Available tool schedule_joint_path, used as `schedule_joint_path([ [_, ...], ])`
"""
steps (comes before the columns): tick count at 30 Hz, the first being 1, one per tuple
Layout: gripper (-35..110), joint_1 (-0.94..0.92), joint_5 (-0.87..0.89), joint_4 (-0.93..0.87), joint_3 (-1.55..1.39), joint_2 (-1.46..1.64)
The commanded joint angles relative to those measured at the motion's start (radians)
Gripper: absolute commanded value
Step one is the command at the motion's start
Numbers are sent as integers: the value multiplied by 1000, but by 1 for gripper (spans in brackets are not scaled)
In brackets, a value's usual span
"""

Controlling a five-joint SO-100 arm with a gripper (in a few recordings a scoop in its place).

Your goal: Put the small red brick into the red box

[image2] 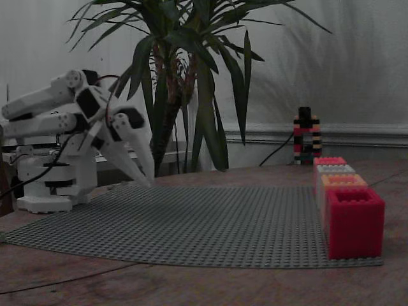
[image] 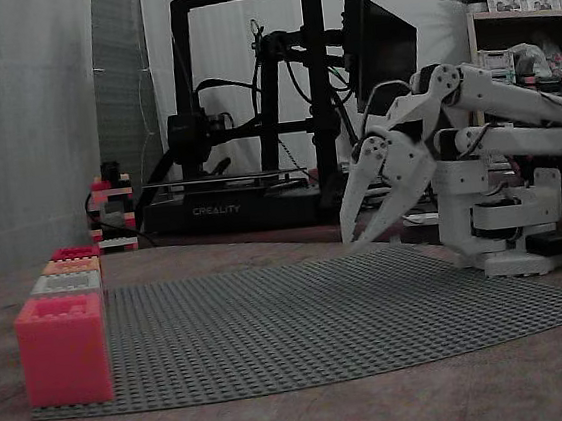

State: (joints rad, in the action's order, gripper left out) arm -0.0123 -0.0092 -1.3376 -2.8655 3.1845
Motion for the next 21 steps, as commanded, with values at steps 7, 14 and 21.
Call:
schedule_joint_path([
  [7, 0, 18, 61, -69, 12, 37],
  [14, 0, 18, 64, -69, 12, 37],
  [21, 0, 18, 67, -69, 12, 37],
])
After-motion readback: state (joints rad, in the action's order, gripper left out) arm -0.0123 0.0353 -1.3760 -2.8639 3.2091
